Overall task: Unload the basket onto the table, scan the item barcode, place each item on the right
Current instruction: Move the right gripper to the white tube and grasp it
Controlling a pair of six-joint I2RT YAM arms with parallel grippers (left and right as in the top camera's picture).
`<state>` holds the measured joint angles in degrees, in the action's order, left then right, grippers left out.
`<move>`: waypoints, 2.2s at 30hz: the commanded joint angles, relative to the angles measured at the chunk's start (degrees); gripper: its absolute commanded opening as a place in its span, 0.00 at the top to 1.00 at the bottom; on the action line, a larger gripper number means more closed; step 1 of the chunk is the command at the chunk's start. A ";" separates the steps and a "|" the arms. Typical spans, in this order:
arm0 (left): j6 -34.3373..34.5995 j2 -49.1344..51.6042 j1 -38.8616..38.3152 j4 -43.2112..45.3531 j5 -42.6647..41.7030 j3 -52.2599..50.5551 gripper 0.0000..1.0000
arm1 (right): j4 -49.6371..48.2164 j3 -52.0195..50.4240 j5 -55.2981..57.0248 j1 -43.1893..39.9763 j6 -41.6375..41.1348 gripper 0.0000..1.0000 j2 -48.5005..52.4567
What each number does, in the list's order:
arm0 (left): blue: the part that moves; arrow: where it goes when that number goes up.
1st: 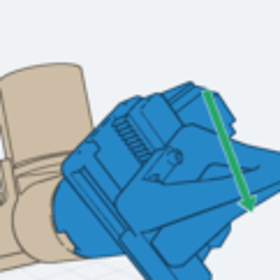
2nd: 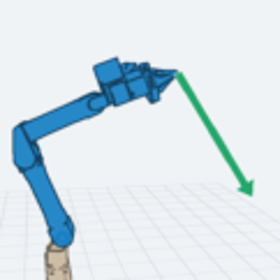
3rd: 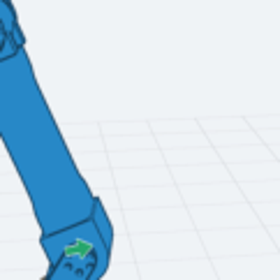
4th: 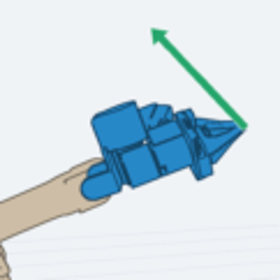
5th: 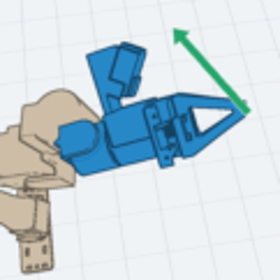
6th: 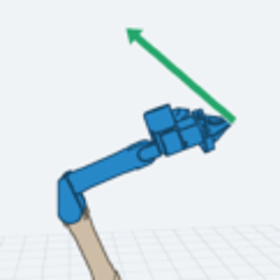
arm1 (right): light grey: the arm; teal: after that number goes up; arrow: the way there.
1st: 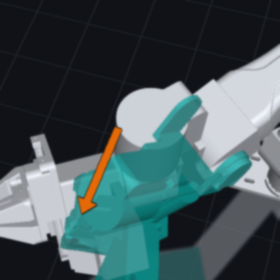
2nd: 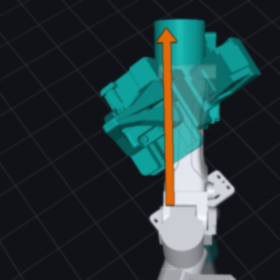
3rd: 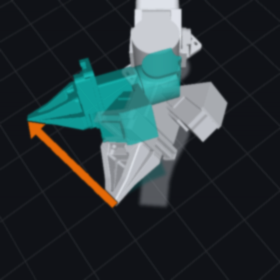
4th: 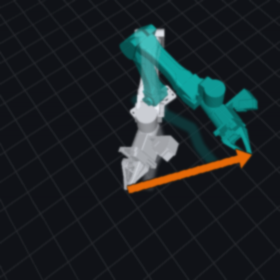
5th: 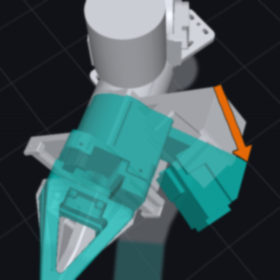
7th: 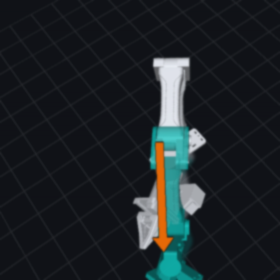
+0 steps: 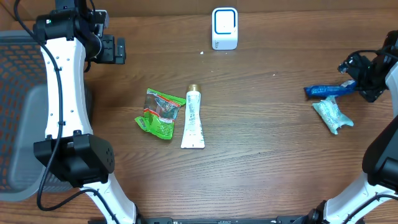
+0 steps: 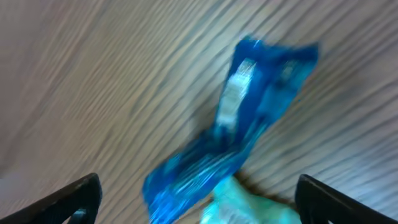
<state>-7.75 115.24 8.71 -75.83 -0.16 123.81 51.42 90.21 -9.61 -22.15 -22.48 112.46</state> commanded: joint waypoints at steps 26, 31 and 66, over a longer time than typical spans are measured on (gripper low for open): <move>-1.22 -1.99 -0.07 -0.02 0.22 0.96 0.00 | 6.73 11.37 -23.10 38.14 9.40 0.18 7.13; -1.22 -1.99 -0.07 -0.04 0.22 0.96 0.00 | 7.50 11.34 -22.03 44.61 9.44 0.27 11.80; -1.22 -1.99 -0.07 -0.04 0.22 0.96 0.00 | -0.52 7.04 -23.30 51.98 -0.68 0.96 18.49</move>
<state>-7.75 115.24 8.71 -75.83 -0.16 123.81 49.69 98.26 -35.57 30.35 -23.94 130.74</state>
